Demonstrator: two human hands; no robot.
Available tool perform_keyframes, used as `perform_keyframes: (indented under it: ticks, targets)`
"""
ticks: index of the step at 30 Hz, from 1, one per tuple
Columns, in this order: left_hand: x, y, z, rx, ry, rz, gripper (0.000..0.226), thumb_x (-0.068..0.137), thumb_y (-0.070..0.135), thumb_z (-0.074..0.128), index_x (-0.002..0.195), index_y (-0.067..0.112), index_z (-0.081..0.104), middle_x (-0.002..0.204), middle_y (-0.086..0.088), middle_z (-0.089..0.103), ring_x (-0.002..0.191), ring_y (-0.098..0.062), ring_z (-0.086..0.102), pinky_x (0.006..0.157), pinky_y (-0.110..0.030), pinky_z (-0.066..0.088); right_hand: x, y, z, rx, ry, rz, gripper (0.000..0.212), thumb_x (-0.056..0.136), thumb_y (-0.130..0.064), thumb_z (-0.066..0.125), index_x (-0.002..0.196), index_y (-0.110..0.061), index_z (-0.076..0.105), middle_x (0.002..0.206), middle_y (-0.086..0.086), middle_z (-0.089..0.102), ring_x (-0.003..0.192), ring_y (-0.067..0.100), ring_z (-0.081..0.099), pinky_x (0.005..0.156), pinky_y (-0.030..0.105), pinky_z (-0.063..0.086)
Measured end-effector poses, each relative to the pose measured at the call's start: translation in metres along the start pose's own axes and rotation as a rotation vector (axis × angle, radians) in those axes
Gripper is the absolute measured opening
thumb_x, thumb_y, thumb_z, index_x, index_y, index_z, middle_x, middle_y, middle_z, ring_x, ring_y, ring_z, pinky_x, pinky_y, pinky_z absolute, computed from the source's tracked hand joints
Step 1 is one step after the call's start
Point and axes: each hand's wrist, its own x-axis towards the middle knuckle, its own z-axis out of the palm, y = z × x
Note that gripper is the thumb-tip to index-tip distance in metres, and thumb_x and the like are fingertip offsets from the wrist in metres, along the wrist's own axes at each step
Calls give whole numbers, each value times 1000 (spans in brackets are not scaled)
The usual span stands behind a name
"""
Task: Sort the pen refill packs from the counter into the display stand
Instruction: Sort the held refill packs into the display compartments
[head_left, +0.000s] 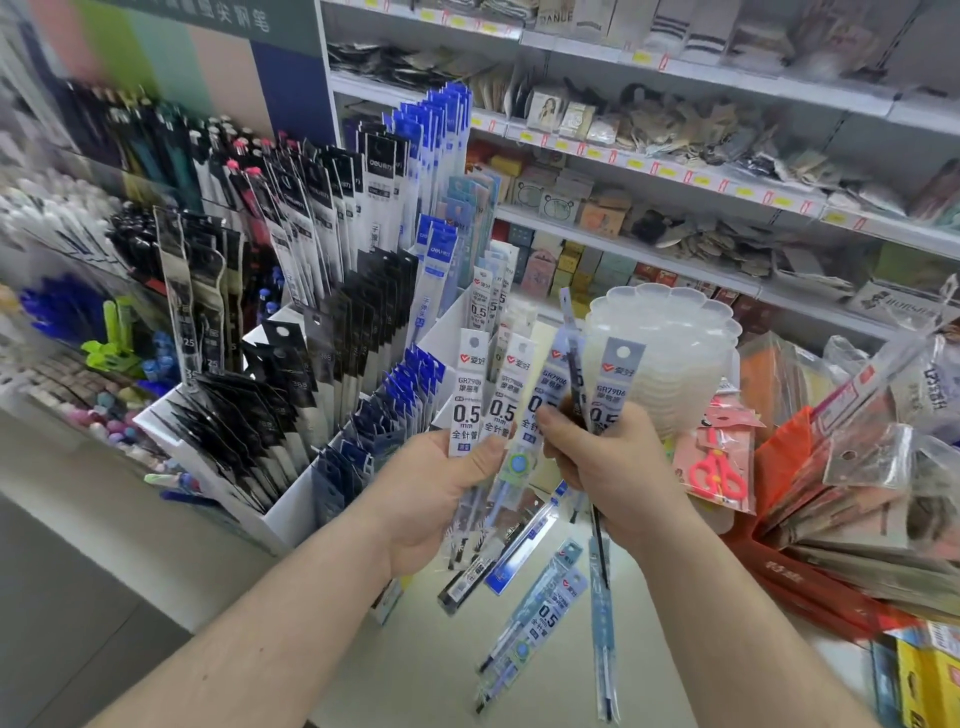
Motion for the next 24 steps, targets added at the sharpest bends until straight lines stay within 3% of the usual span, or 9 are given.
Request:
perform_keyframes:
  ticks: [4,7,9,14,17,21,24]
  targets:
    - [-1,4,8,-12,-97,-5,49,76,32,63,115,0,63,94,-10,75,71,-24,71,62,-35,62,5,5,8,-7,-32,14,20,93,0,64,75,-10,67,58,0,60,48,8,51,47,20,42]
    - [5,2,8,72,-79,-9,24,85,9,69,106,-1,63,75,-6,68,59,-18,65,56,-32,59,7,5,7,-34,-29,30,16,91,0,66,77,-8,65,56,1,59,42,5,46,44,18,37]
    - [9,0,6,130,-66,-15,20,90,-2,65,110,-1,60,69,-3,64,57,-16,62,54,-29,56,11,6,2,-7,-38,74,13,90,-3,68,79,-10,65,58,4,58,41,9,38,43,22,30]
    - [16,5,8,280,-167,-92,13,95,1,60,107,3,55,81,-8,58,63,-22,61,56,-30,54,19,8,-3,6,-143,158,6,91,-4,67,85,-8,68,60,7,54,47,13,37,46,25,25]
    - [23,7,7,299,-187,-160,12,91,-6,58,101,1,54,86,-17,57,64,-29,61,56,-33,54,24,11,-4,38,-151,163,20,90,-3,66,74,-14,65,53,1,50,46,14,39,45,25,25]
    - [28,10,7,299,-275,-207,17,94,-8,50,100,4,60,87,-13,64,63,-24,66,57,-31,57,28,17,-5,89,-274,230,28,82,-19,75,58,-16,61,53,8,46,44,21,43,43,27,33]
    - [31,12,6,277,-287,-233,19,95,-6,49,99,5,63,87,-13,65,65,-23,67,58,-31,58,32,17,-4,75,-297,254,27,79,-20,73,55,-16,62,49,8,44,45,21,41,44,29,35]
